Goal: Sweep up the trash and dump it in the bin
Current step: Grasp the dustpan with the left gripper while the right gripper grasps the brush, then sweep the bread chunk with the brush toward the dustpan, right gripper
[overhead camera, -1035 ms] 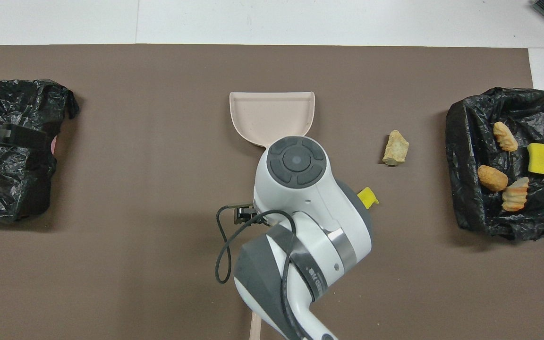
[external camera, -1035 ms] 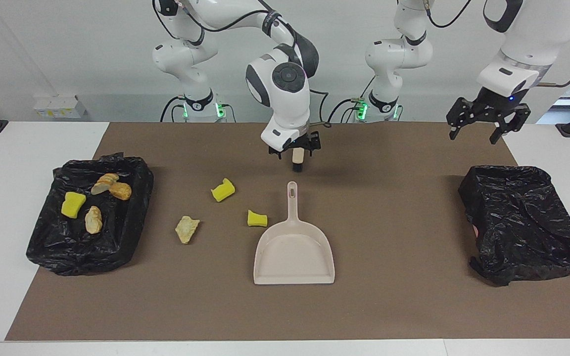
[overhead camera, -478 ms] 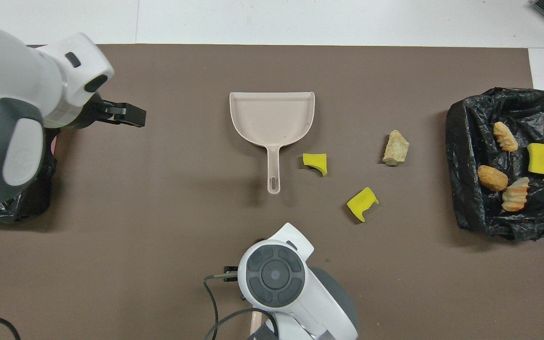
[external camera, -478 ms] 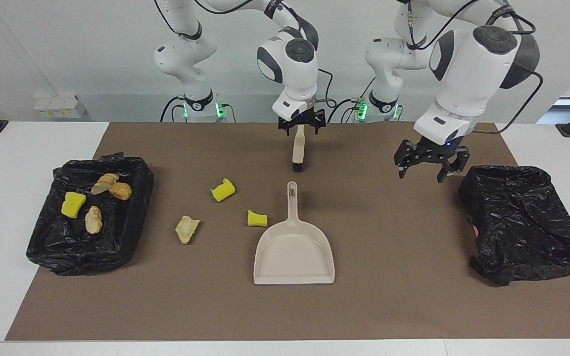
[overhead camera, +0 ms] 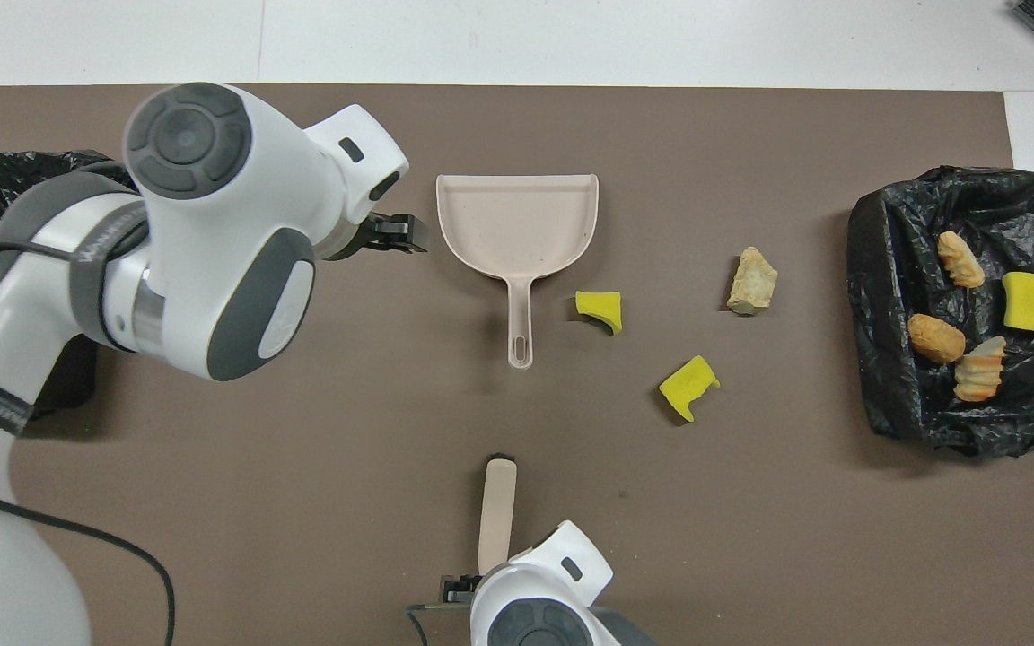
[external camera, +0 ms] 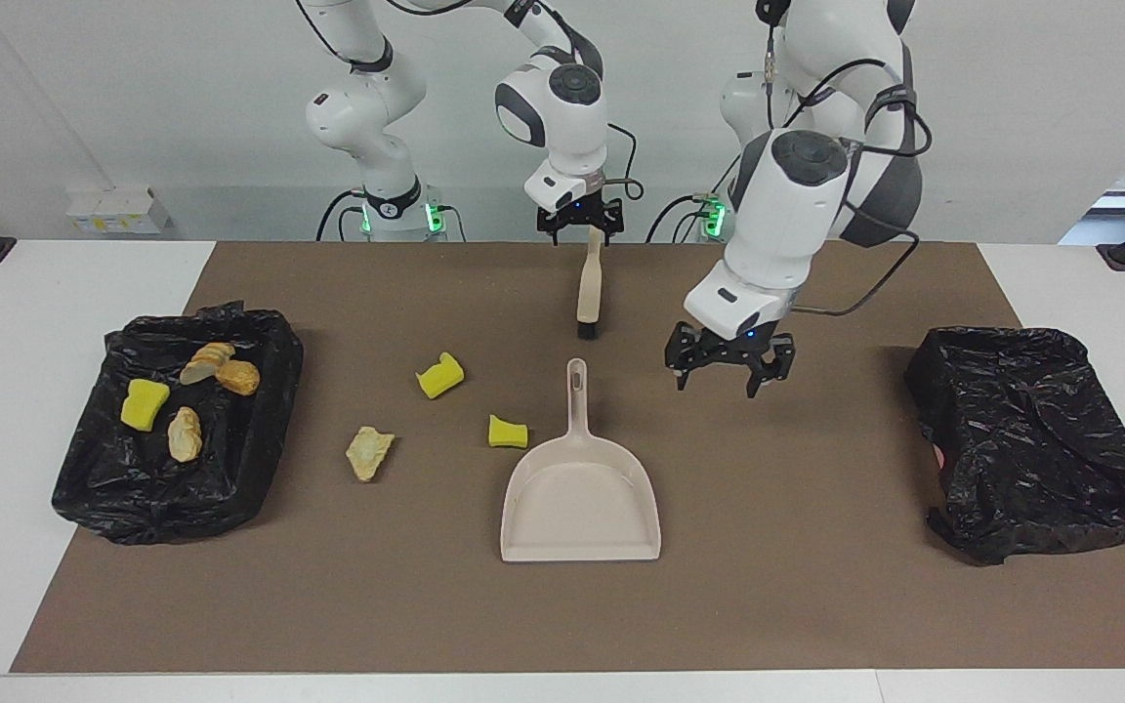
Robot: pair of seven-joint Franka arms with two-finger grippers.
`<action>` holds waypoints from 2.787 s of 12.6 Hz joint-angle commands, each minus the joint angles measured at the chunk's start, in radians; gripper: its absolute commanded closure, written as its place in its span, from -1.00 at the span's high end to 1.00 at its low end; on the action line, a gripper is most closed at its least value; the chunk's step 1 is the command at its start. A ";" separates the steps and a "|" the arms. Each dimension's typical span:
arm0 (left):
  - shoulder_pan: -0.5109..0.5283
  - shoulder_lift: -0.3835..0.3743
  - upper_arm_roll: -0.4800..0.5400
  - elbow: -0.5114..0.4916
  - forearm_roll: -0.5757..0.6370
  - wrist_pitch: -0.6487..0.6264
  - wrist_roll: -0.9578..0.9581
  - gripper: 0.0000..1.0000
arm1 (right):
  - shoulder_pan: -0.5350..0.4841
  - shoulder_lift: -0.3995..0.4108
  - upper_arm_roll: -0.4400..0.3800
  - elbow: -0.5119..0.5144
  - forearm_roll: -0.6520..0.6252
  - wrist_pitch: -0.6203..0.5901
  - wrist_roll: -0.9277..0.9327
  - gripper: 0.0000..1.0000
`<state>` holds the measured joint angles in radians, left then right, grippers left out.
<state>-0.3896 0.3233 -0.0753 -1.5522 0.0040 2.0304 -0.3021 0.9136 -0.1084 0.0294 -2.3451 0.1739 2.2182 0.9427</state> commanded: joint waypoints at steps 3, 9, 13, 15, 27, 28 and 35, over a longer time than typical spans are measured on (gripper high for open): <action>-0.087 0.088 0.017 0.011 -0.001 0.105 -0.106 1.00 | 0.074 0.023 0.000 -0.074 0.016 0.110 0.088 1.00; -0.173 0.156 0.019 0.011 -0.001 0.149 -0.190 1.00 | 0.088 0.038 0.001 -0.082 0.052 0.130 0.083 0.44; -0.178 0.181 0.017 0.001 0.016 0.197 -0.219 1.00 | 0.088 0.065 0.001 -0.079 0.068 0.166 0.062 0.01; -0.195 0.197 0.017 -0.002 0.016 0.215 -0.244 1.00 | 0.087 0.075 0.000 -0.065 0.070 0.152 0.060 -0.93; -0.213 0.200 0.019 -0.022 0.016 0.222 -0.269 -0.68 | -0.212 -0.191 -0.013 -0.033 0.052 -0.276 -0.154 -1.00; -0.213 0.198 0.019 -0.020 0.016 0.221 -0.269 -0.79 | -0.249 -0.200 -0.016 -0.022 0.038 -0.316 -0.192 -1.00; -0.178 0.123 0.025 -0.026 0.077 0.101 -0.102 -1.00 | -0.511 -0.220 -0.016 0.036 -0.112 -0.454 -0.501 -1.00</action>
<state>-0.5828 0.5122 -0.0572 -1.5572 0.0513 2.2016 -0.5000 0.4366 -0.3208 0.0030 -2.3148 0.1079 1.7823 0.4936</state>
